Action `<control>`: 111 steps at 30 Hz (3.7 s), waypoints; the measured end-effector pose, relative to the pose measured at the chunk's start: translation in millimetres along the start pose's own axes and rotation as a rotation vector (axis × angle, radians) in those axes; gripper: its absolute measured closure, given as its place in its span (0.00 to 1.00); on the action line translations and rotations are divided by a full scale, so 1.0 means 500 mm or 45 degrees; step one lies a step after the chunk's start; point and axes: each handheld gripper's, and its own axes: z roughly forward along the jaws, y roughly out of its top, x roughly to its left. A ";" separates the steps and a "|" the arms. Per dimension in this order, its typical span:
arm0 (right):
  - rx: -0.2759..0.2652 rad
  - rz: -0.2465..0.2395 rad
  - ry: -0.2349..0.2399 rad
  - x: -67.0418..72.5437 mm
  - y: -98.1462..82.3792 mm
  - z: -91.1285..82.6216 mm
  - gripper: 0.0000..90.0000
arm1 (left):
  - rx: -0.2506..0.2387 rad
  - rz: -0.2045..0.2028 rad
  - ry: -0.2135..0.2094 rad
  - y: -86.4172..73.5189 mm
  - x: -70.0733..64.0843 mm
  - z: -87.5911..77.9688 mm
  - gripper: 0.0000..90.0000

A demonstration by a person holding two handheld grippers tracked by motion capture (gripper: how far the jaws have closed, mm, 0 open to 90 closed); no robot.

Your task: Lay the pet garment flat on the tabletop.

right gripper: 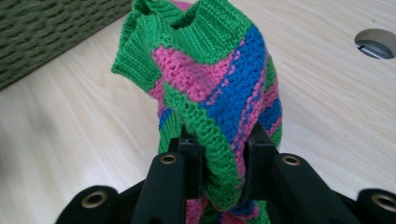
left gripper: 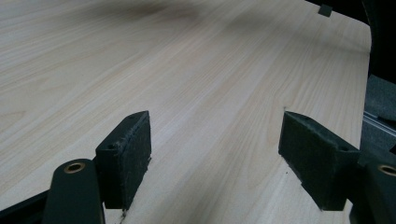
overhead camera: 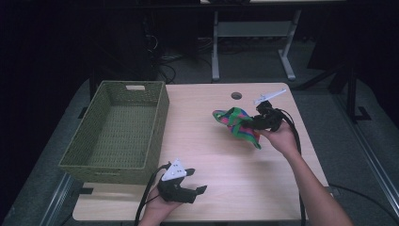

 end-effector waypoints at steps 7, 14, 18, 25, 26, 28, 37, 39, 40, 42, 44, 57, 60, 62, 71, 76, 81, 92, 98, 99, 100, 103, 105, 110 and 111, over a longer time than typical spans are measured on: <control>-0.019 -0.023 0.031 0.017 0.002 -0.023 0.81 | -0.002 -0.003 0.002 0.001 0.000 -0.001 0.28; -0.016 -0.050 0.054 0.025 -0.004 -0.030 0.81 | -0.005 -0.009 0.007 0.000 0.002 -0.003 0.28; -0.039 -0.052 0.082 0.038 -0.010 -0.042 0.81 | -0.029 -0.021 0.007 0.000 0.004 -0.007 0.28; -0.051 -0.080 0.120 0.060 -0.028 -0.051 0.81 | -0.036 -0.018 0.018 0.001 0.004 -0.009 0.28; -0.051 -0.080 0.120 0.060 -0.028 -0.051 0.81 | -0.036 -0.018 0.018 0.001 0.004 -0.009 0.28; -0.053 -0.087 0.122 0.067 -0.032 -0.053 0.81 | -0.039 -0.021 0.022 0.000 0.004 -0.010 0.28; -0.048 -0.152 0.165 0.109 -0.055 -0.056 0.81 | -0.065 -0.037 0.026 0.000 0.005 -0.013 0.28; -0.035 -0.149 0.165 0.114 -0.059 -0.056 0.81 | -0.066 -0.037 0.027 0.000 0.006 -0.013 0.28; -0.037 -0.154 0.171 0.116 -0.063 -0.054 0.81 | -0.065 -0.040 0.026 0.000 0.006 -0.013 0.28; -0.026 -0.160 0.176 0.123 -0.068 -0.053 0.81 | -0.056 -0.033 0.027 0.000 0.006 -0.012 0.28; -0.021 -0.171 0.176 0.129 -0.073 -0.051 0.81 | -0.064 -0.031 0.029 0.000 0.005 -0.012 0.28; 0.016 -0.164 0.197 0.149 -0.104 -0.030 0.80 | -0.070 -0.039 0.029 -0.001 0.005 -0.012 0.28; 0.022 -0.157 0.205 0.155 -0.115 -0.023 0.80 | -0.079 -0.045 0.034 -0.001 0.005 -0.015 0.28; 0.027 -0.160 0.207 0.157 -0.118 -0.020 0.80 | -0.081 -0.052 0.032 -0.001 0.005 -0.014 0.28; 0.109 -0.158 0.225 0.175 -0.139 0.022 0.79 | -0.074 -0.046 0.025 0.000 0.003 -0.011 0.28; 0.126 -0.139 0.234 0.184 -0.147 0.049 0.78 | -0.078 -0.039 0.030 -0.001 0.004 -0.015 0.28; 0.176 -0.148 0.226 0.206 -0.153 0.075 0.74 | -0.089 -0.043 0.034 0.000 0.003 -0.017 0.28; 0.248 -0.178 0.236 0.236 -0.164 0.102 0.53 | -0.094 -0.047 0.035 0.000 0.005 -0.018 0.28; 0.257 -0.198 0.252 0.243 -0.167 0.095 0.43 | -0.097 -0.040 0.038 0.001 0.003 -0.019 0.28; 0.255 -0.202 0.260 0.243 -0.166 0.090 0.40 | -0.100 -0.044 0.039 0.001 0.003 -0.020 0.28; 0.255 -0.202 0.260 0.243 -0.166 0.090 0.40 | -0.100 -0.048 0.039 0.001 0.004 -0.020 0.28; 0.251 -0.221 0.270 0.247 -0.163 0.076 0.38 | -0.100 -0.054 0.043 0.000 0.007 -0.020 0.28; 0.230 -0.220 0.276 0.250 -0.158 0.063 0.37 | -0.102 -0.054 0.043 0.000 0.007 -0.021 0.28; 0.173 -0.237 0.306 0.263 -0.144 0.039 0.38 | -0.104 -0.048 0.044 0.001 0.006 -0.020 0.28; 0.161 -0.272 0.304 0.271 -0.135 0.034 0.39 | -0.103 -0.046 0.047 0.001 0.005 -0.019 0.28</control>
